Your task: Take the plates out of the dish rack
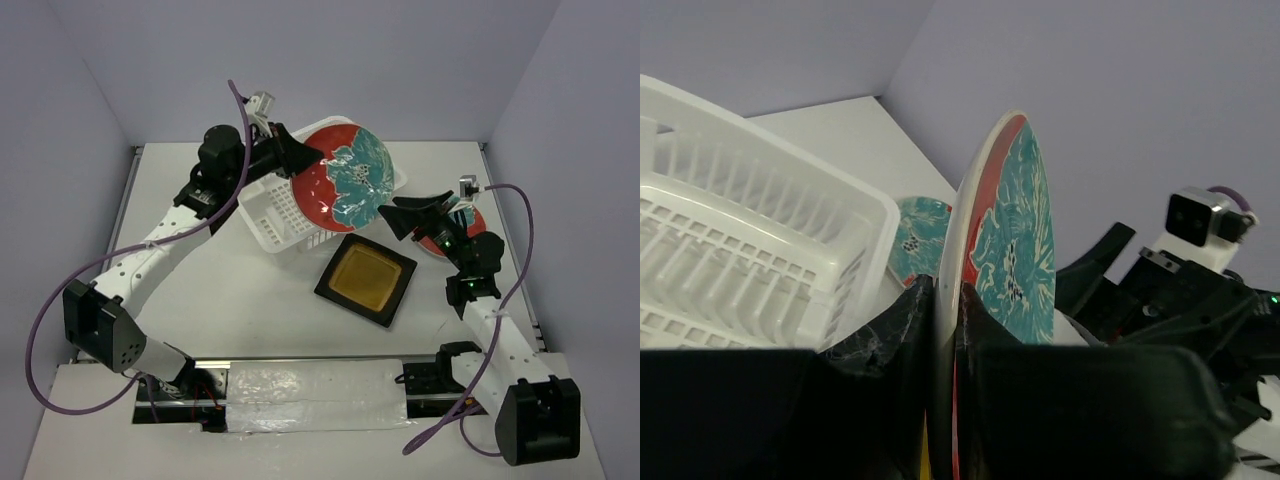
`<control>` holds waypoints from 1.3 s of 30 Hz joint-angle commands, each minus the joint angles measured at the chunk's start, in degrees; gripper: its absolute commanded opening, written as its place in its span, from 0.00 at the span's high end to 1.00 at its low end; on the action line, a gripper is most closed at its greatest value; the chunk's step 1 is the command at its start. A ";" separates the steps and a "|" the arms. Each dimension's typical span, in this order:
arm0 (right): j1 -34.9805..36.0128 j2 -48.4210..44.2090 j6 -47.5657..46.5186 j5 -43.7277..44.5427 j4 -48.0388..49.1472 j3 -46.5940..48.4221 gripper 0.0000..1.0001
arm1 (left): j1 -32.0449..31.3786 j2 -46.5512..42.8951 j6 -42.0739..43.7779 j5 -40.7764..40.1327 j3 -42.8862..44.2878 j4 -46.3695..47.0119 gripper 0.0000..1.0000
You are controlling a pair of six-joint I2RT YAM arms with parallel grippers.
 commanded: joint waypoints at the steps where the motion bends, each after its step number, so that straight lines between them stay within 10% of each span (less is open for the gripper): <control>1: 0.16 2.33 4.32 -1.17 6.97 1.75 0.10 | -1.88 -4.89 -6.29 4.33 0.31 17.34 1.00; 9: 0.87 7.51 8.28 -1.60 14.44 1.04 0.14 | -6.80 -7.08 -5.86 2.32 -4.61 20.68 1.00; 14: 2.89 9.45 8.81 -0.99 13.21 1.49 0.57 | -8.83 -6.12 -4.45 0.82 -6.81 21.74 1.00; 17: 3.59 10.15 8.81 1.02 12.16 0.87 1.00 | -8.83 -3.93 -2.26 0.39 -4.98 18.52 1.00; 21: 3.59 11.12 10.47 4.11 9.88 0.34 1.00 | -8.04 2.82 2.74 1.00 5.28 9.10 0.92; 29: 3.59 9.46 12.50 7.27 8.73 0.34 1.00 | -6.20 9.00 6.62 4.16 15.86 -0.22 0.01; 39: 3.51 0.50 18.55 12.01 5.57 -2.47 1.00 | -6.81 2.51 12.68 -0.30 13.50 -6.64 0.01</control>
